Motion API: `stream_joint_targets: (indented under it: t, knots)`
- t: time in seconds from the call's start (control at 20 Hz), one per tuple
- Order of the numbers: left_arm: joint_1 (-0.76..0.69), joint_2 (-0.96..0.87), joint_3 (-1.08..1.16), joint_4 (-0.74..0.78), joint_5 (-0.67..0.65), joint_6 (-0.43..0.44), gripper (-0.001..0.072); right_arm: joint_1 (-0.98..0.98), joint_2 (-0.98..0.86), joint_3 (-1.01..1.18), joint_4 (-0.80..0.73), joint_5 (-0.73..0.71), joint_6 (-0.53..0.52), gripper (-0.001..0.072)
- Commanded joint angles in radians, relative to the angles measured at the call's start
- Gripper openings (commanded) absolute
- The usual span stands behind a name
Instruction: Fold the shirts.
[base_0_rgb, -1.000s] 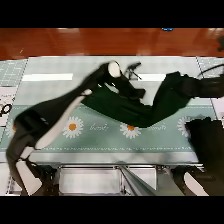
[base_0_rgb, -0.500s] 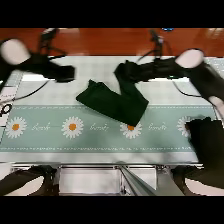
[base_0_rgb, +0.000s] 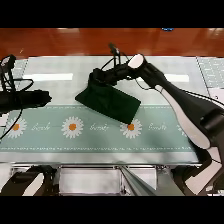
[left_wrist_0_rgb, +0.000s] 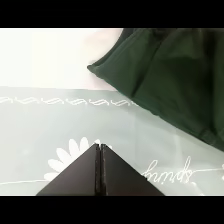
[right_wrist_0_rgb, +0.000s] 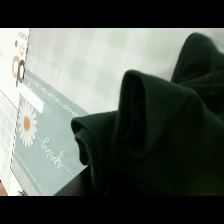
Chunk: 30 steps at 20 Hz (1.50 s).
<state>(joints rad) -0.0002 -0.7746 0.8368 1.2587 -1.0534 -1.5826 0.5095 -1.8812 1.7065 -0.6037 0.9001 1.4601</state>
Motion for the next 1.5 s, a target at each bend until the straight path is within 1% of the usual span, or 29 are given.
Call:
stream_joint_targets:
  t: [0.0, 0.05, 0.1, 0.2, 0.25, 0.3, 0.45, 0.5, 0.55, 0.6, 0.65, 0.7, 0.75, 0.8, 0.9, 0.95, 1.0, 1.05, 1.1, 1.2, 1.35, 1.45]
  knots:
    - [0.010, 0.018, -0.033, -0.034, 0.037, -0.001, 0.0017, 0.021, -0.073, 0.039, 0.010, 0.000, 0.005, 0.0051]
    - [0.010, 0.012, -0.034, -0.036, 0.045, -0.001, 0.0017, 0.021, -0.075, 0.039, 0.010, -0.006, 0.005, 0.0298]
    - [0.010, 0.003, -0.034, -0.036, 0.055, -0.001, 0.0017, 0.017, -0.072, 0.039, 0.011, -0.003, -0.005, 0.0406]
    - [0.010, -0.023, -0.033, -0.035, 0.088, 0.000, 0.0017, -0.021, -0.050, 0.039, 0.011, 0.034, 0.003, 0.0406]
    - [0.016, -0.037, -0.033, -0.036, 0.108, 0.015, 0.0017, -0.061, -0.024, 0.039, 0.011, 0.076, 0.006, 0.0406]
    - [0.030, -0.049, -0.030, -0.035, 0.120, 0.026, 0.0017, -0.110, 0.009, 0.039, 0.010, 0.138, 0.005, 0.0406]
    - [0.118, -0.047, 0.005, -0.061, 0.095, 0.025, 0.0017, -0.306, 0.178, 0.038, -0.038, 0.411, -0.009, 0.0406]
    - [0.150, -0.038, 0.017, -0.085, 0.089, 0.025, 0.0017, -0.374, 0.254, 0.038, -0.105, 0.491, -0.013, 0.0406]
    - [0.175, -0.027, 0.022, -0.113, 0.088, 0.025, 0.0017, -0.428, 0.329, 0.036, -0.210, 0.552, -0.012, 0.0406]
    - [0.191, -0.018, 0.021, -0.140, 0.084, 0.025, 0.0017, -0.476, 0.421, 0.010, -0.352, 0.594, -0.003, 0.0406]
    - [0.193, -0.012, 0.019, -0.161, 0.074, 0.025, 0.0017, -0.511, 0.516, -0.048, -0.489, 0.602, 0.007, 0.0406]
    - [0.186, -0.011, 0.019, -0.181, 0.060, 0.026, 0.0017, -0.541, 0.622, -0.146, -0.611, 0.578, 0.027, 0.0406]
    - [0.169, -0.010, 0.014, -0.192, 0.056, 0.026, 0.0017, -0.568, 0.723, -0.270, -0.684, 0.526, 0.053, 0.0406]
    - [0.144, -0.010, 0.004, -0.192, 0.058, 0.026, 0.0017, -0.595, 0.828, -0.429, -0.713, 0.442, 0.092, 0.0406]
    - [0.087, -0.011, -0.030, -0.194, 0.066, 0.026, 0.0017, -0.623, 0.982, -0.740, -0.668, 0.251, 0.140, 0.0413]
    - [0.055, -0.011, -0.050, -0.194, 0.076, 0.025, 0.0017, -0.627, 1.016, -0.864, -0.598, 0.177, 0.140, 0.0417]
    - [0.026, -0.011, -0.070, -0.194, 0.089, 0.025, 0.0017, -0.626, 1.025, -0.975, -0.488, 0.113, 0.128, 0.0417]
    - [-0.001, -0.011, -0.091, -0.197, 0.105, 0.025, 0.0017, -0.626, 1.014, -1.058, -0.353, 0.060, 0.073, 0.0417]
    - [-0.022, -0.013, -0.109, -0.200, 0.121, 0.024, 0.0017, -0.626, 0.988, -1.129, -0.207, 0.010, -0.025, 0.0416]
    - [-0.047, -0.013, -0.133, -0.206, 0.143, 0.024, 0.0017, -0.624, 0.900, -1.188, 0.000, -0.022, -0.142, 0.0416]
    - [-0.050, -0.015, -0.136, -0.205, 0.150, 0.025, 0.0017, -0.546, 0.731, -1.178, 0.161, -0.048, -0.233, 0.0416]
    - [-0.050, -0.019, -0.136, -0.206, 0.156, 0.025, 0.0017, -0.472, 0.615, -1.139, 0.210, -0.054, -0.266, 0.0416]
